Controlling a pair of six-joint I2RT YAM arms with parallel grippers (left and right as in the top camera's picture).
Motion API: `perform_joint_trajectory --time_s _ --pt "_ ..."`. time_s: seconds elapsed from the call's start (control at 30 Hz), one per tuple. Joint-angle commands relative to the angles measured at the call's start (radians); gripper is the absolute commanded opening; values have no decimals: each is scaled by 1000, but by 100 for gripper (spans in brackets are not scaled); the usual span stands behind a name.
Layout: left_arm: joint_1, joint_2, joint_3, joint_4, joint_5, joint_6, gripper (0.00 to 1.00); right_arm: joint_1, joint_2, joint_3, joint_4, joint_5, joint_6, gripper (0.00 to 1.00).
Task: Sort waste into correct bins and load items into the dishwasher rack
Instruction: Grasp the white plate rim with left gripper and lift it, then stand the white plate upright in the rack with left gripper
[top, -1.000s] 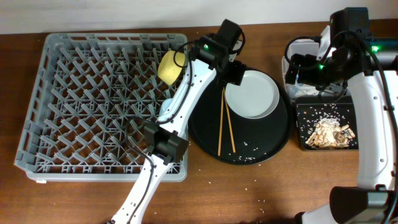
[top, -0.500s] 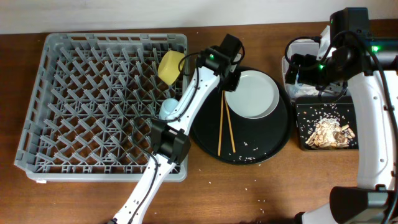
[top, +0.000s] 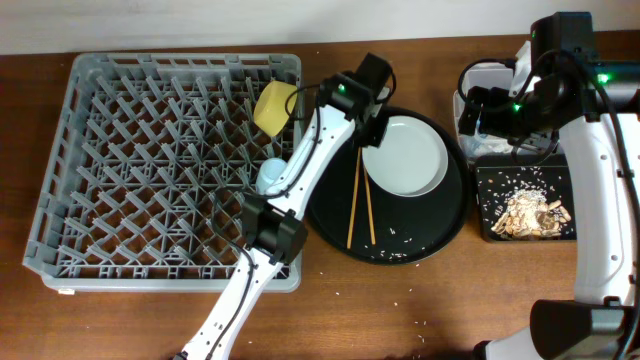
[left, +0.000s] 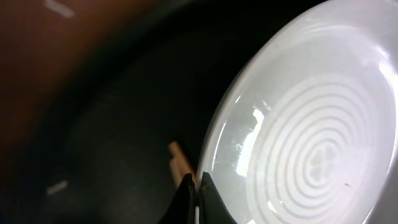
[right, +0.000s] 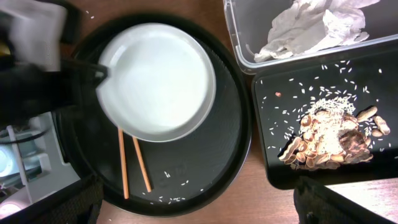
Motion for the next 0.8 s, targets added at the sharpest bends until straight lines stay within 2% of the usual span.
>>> perform_joint_trajectory --time_s 0.0,0.1,0.17,0.23,0.27,0.3,0.33,0.4,0.47,0.53,0.6,0.77 --pt "14 -267 19 -13 -196 11 1 1 3 -3 0 16 3 99" --pt "25 -380 19 -14 -307 60 0 1 3 -3 0 16 3 98" --pt "50 -458 19 -25 -422 124 0 1 3 -3 0 16 3 98" --pt "87 -512 19 -55 -558 137 0 1 3 -3 0 16 3 99" --pt "122 -540 19 -82 -630 193 0 1 3 -3 0 16 3 98" --pt "148 -550 19 -97 -673 262 0 1 3 -3 0 16 3 99" --pt "192 -550 17 -117 -781 311 0 1 3 -3 0 16 3 98" --pt "248 -549 -10 -122 -877 317 0 1 3 -3 0 16 3 99" --pt "308 -544 -37 -102 -886 317 0 1 3 -3 0 16 3 99" --pt "351 -541 -99 -51 -896 381 0 1 3 -3 0 16 3 99" --pt "362 -541 -190 18 -958 404 0 1 3 -3 0 16 3 98" --pt "362 -541 -417 196 -988 429 0 1 3 -3 0 16 3 99"
